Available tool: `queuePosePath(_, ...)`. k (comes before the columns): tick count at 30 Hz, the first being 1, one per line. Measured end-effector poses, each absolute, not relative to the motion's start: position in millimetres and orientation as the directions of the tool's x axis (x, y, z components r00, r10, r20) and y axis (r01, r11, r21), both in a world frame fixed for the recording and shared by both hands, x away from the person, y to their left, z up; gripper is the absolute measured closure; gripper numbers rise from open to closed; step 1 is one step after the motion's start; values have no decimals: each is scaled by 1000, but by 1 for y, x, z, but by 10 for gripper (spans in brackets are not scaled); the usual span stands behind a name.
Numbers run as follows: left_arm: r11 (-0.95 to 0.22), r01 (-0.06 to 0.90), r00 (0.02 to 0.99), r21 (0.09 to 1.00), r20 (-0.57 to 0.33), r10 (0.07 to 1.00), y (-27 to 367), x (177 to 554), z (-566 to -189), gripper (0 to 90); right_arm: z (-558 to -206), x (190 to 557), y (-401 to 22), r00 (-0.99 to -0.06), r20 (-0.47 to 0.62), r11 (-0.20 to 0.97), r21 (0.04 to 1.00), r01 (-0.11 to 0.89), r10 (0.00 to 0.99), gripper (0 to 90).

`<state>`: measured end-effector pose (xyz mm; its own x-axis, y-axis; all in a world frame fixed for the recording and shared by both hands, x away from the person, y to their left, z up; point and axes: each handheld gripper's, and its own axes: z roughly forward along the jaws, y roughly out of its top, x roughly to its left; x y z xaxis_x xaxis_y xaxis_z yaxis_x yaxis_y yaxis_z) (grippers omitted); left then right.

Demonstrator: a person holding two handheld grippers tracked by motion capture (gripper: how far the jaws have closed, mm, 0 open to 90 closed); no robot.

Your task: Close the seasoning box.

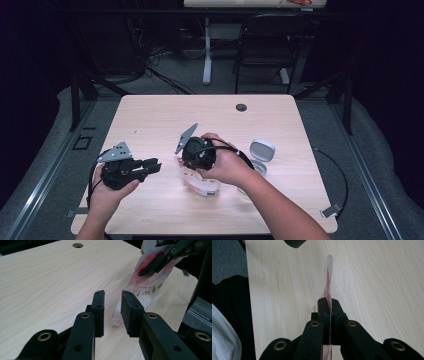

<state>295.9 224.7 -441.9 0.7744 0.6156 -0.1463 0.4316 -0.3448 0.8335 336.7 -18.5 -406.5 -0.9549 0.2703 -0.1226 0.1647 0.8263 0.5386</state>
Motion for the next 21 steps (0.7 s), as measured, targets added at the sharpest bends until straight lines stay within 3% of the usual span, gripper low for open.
queuePosePath(21, -350, 424, 781, 835, -142, 608, 220, 297, -447, 662, -395, 327, -35, -957, -137, 795, 594, 127, 256, 898)
